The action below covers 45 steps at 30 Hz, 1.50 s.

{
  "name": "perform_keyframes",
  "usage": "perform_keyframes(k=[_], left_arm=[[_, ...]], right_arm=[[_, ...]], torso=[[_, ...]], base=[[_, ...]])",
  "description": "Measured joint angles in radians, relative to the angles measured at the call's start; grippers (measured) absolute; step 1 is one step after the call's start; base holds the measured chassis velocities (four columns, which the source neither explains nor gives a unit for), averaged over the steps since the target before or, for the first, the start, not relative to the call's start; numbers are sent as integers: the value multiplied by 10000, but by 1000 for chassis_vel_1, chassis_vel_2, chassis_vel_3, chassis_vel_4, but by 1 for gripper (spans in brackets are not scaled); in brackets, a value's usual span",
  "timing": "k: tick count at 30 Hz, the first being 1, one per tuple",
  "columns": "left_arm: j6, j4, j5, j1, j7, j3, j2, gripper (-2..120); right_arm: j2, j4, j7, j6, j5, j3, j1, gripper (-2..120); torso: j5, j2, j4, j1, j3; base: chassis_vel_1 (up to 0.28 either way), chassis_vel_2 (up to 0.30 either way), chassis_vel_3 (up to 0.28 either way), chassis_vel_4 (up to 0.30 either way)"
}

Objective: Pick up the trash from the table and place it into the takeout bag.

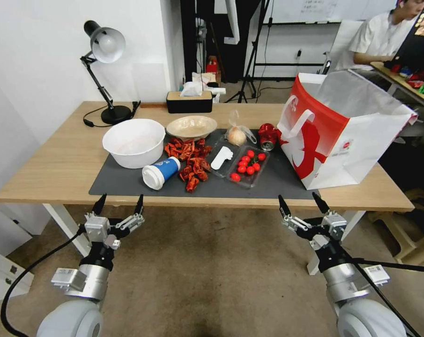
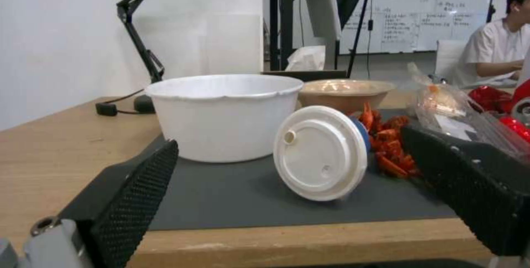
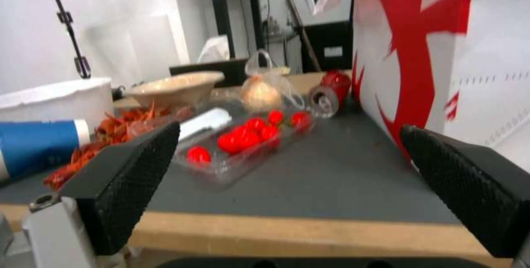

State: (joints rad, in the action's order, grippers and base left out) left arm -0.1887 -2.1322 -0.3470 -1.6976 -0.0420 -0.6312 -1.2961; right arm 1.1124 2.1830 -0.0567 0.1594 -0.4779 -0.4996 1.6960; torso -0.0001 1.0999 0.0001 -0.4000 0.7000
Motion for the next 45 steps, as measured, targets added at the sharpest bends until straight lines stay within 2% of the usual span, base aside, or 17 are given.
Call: perform_keyframes(k=[7, 14, 45], left_arm=[[2, 89, 0, 41, -44, 40, 58, 100], [45, 172, 27, 80, -79, 147, 16, 100], [123, 124, -33, 27, -118, 70, -54, 100]], right_arm=[[41, -98, -19, -468, -122, 176, -17, 100], [69, -500, 100, -425, -151, 197, -162, 100], [0, -423, 135, -392, -41, 275, -329, 100]], torso=[[1, 0, 0, 0, 0], [1, 0, 0, 0, 0], [1, 0, -1, 0, 0]], base=[[0, 0, 0, 0], [0, 0, 0, 0], [0, 0, 0, 0]])
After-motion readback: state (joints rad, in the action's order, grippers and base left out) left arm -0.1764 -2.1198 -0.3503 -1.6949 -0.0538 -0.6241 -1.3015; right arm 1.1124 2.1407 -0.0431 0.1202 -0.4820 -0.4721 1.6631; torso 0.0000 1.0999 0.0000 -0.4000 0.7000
